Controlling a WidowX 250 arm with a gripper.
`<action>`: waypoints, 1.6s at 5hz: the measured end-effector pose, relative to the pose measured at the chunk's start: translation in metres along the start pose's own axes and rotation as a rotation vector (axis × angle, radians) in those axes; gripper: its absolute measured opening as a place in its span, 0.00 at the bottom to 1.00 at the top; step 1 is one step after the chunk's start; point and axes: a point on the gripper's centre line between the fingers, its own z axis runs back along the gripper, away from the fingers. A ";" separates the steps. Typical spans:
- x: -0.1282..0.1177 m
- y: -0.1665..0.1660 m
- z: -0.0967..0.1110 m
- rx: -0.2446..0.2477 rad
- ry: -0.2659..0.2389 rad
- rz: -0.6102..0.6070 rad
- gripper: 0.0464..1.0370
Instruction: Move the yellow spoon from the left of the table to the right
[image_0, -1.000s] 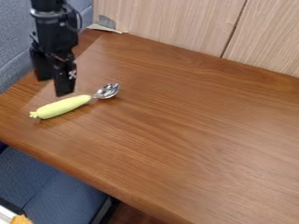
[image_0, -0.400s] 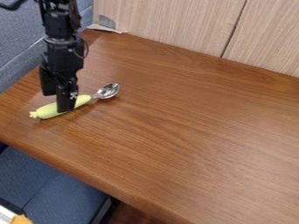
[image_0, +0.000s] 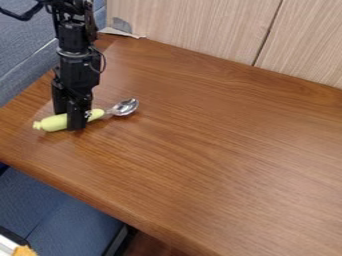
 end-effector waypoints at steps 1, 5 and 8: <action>0.003 -0.002 0.001 0.012 0.007 -0.008 0.42; -0.007 -0.022 0.058 -0.011 -0.080 0.099 0.38; 0.055 -0.138 0.081 0.024 -0.129 -0.134 0.38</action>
